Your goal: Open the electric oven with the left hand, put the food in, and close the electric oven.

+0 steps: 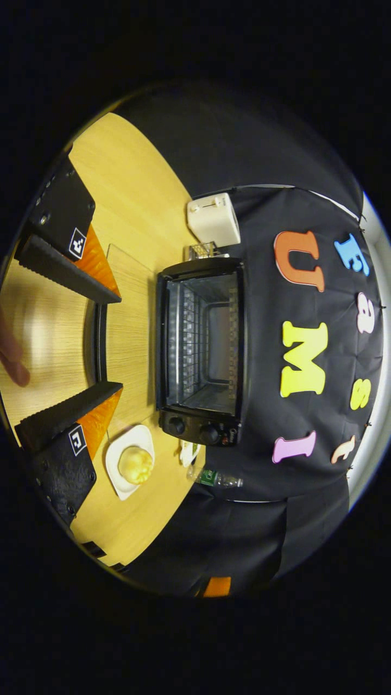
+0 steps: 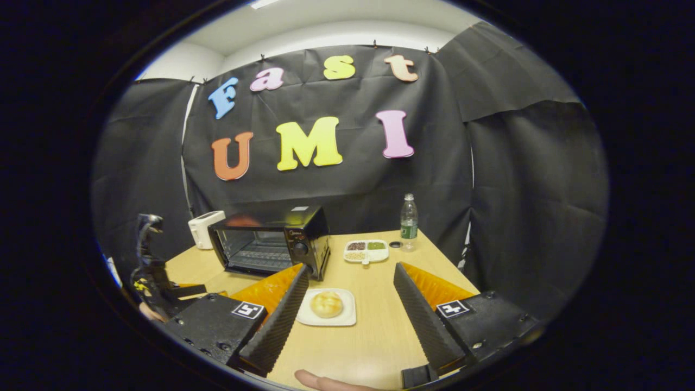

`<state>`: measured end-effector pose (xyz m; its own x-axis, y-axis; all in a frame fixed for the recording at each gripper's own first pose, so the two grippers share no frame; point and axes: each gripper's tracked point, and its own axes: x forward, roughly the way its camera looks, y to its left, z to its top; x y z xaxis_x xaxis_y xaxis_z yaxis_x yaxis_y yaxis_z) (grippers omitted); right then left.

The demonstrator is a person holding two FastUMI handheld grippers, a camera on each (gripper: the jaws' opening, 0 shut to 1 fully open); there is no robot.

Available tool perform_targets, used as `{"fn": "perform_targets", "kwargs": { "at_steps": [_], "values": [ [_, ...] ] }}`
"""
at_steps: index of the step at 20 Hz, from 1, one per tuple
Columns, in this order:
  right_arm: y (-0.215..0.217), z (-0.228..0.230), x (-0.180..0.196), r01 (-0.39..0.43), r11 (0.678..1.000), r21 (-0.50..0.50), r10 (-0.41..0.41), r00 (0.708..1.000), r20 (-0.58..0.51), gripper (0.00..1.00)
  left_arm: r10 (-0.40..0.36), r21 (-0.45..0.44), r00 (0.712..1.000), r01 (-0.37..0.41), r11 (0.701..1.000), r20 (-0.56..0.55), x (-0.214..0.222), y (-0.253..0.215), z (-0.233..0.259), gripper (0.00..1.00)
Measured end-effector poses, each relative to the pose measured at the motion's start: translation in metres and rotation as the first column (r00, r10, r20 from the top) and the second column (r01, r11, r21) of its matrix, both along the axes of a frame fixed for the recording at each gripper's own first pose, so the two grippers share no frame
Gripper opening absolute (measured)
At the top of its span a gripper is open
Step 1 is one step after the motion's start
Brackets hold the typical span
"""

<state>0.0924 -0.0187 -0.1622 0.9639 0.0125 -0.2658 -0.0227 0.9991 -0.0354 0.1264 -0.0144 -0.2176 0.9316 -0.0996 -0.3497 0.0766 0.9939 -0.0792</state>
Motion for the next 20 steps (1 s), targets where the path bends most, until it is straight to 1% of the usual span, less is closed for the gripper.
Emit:
{"fn": "perform_targets", "kwargs": {
  "at_steps": [4,7,9,11,12,13,16,17,18,20],
  "values": [
    [0.005,-0.006,0.016,-0.018,1.000,-0.016,0.018,1.000,0.007,0.97,0.003,-0.036,0.993,0.001,0.999,0.116,-0.019,0.005,0.078,0.94],
    [0.003,-0.016,0.028,-0.019,1.000,-0.006,0.019,1.000,-0.002,0.97,0.026,-0.043,0.979,-0.017,0.999,0.200,-0.027,0.014,0.129,0.94],
    [0.006,-0.029,0.037,-0.037,0.999,-0.004,0.037,0.999,-0.022,0.97,0.039,-0.040,0.969,-0.030,0.999,0.243,-0.029,0.017,0.157,0.95],
    [0.006,-0.043,0.046,-0.049,0.999,-0.005,0.049,0.998,-0.048,0.97,0.060,-0.037,0.954,-0.052,0.998,0.295,-0.034,0.023,0.184,0.95],
    [0.004,-0.051,0.051,-0.046,0.999,-0.006,0.045,0.997,-0.058,0.97,0.064,-0.048,0.947,-0.051,0.998,0.316,-0.037,0.022,0.196,0.95],
    [0.007,-0.058,0.056,-0.055,0.998,0.003,0.055,0.996,-0.066,0.97,0.060,-0.065,0.943,-0.040,0.997,0.328,-0.041,0.019,0.204,0.95],
    [0.025,-0.095,0.069,-0.105,0.994,0.032,0.109,0.984,-0.143,0.97,0.035,-0.106,0.930,0.004,0.994,0.367,-0.042,0.014,0.221,0.95],
    [0.028,-0.106,0.075,-0.108,0.994,0.029,0.112,0.979,-0.169,0.97,0.045,-0.105,0.925,-0.006,0.994,0.377,-0.041,0.019,0.224,1.00],
    [0.030,-0.119,0.079,-0.108,0.994,0.022,0.111,0.975,-0.193,0.97,0.063,-0.102,0.920,-0.025,0.994,0.386,-0.040,0.026,0.226,0.95],
    [0.035,-0.141,0.089,-0.107,0.994,0.005,0.105,0.966,-0.235,0.97,0.080,-0.084,0.919,-0.052,0.995,0.387,-0.037,0.034,0.227,0.95]
  ]
}}
